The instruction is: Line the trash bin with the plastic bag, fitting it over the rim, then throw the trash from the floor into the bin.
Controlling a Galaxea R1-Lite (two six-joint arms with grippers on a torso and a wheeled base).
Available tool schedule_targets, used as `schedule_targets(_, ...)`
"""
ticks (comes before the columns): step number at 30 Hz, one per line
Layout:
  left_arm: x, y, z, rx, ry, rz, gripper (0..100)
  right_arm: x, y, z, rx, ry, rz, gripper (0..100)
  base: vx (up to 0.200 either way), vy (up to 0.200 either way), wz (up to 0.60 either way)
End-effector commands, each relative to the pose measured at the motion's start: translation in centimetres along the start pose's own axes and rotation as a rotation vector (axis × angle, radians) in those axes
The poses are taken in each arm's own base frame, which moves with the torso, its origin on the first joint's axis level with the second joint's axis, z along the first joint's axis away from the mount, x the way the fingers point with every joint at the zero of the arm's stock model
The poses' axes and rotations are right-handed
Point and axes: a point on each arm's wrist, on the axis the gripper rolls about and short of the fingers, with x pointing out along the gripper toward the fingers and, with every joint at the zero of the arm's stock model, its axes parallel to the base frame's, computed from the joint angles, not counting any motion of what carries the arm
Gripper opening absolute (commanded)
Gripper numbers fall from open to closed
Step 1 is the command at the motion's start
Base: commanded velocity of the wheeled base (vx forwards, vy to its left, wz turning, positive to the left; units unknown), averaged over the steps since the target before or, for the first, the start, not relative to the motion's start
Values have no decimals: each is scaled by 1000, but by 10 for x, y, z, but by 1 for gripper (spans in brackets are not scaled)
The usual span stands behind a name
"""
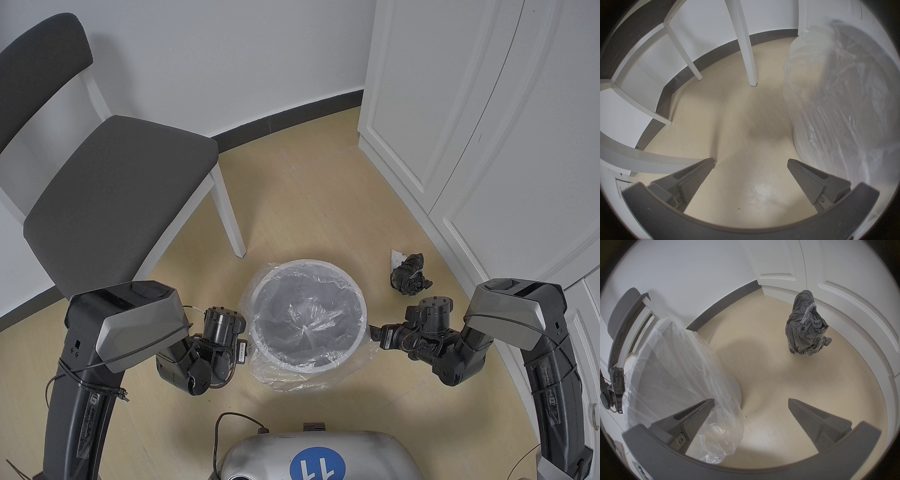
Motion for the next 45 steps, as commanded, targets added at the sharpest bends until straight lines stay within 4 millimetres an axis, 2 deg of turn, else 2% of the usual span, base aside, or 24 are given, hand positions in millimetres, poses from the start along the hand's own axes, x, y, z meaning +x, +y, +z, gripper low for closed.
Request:
schedule_targets(1, 0, 1, 4, -11, -14, 1, 100, -2, 0, 7, 0, -21, 1, 100, 0, 0, 0)
schedule_targets(5, -3, 8, 9, -25, -24, 14, 100, -13, 4, 26, -10, -83, 9, 100, 0, 0, 0)
schedule_targets(6, -8, 11, 16, -33, -33, 15, 100, -25, 8, 37, -21, -107, 14, 100, 0, 0, 0)
schedule_targets(8, -17, 15, 17, -29, -29, 17, 100, -39, 12, 46, -58, -110, 13, 100, 0, 0, 0)
schedule_targets(11, -34, 18, 18, -11, -13, 23, 100, -53, 8, 42, -181, -73, -16, 100, 0, 0, 0)
schedule_targets(14, -41, 18, 15, 4, -5, 23, 100, -57, 3, 36, -256, -42, -37, 100, 0, 0, 0)
schedule_targets(16, -54, 18, 14, 18, -7, 41, 100, -60, -5, 22, -342, 29, -79, 100, 0, 0, 0)
schedule_targets(21, -64, 20, 18, 16, -20, 49, 100, -56, -12, 12, -349, 127, -101, 100, 0, 0, 0)
schedule_targets(25, -78, 22, 25, 11, -42, 47, 100, -39, -24, 6, -332, 154, -118, 100, 0, 0, 0)
schedule_targets(29, -88, 14, 32, 4, -81, 25, 100, -29, -27, 4, -315, 181, -111, 100, 0, 0, 0)
schedule_targets(30, -97, 6, 38, 3, -119, -4, 100, -18, -27, 6, -275, 176, -99, 100, 0, 0, 0)
schedule_targets(33, -110, -5, 43, 12, -148, -40, 100, -5, -21, 9, -203, 151, -21, 100, 0, 0, 0)
schedule_targets(39, -127, -22, 46, 27, -180, -99, 100, 4, -19, 13, -163, 116, 19, 100, 0, 0, 0)
schedule_targets(44, -129, -25, 46, 29, -185, -109, 100, 7, -19, 15, -149, 106, 20, 100, 0, 0, 0)
schedule_targets(45, -132, -28, 44, 41, -182, -116, 100, 13, -20, 15, -121, 90, 15, 100, 0, 0, 0)
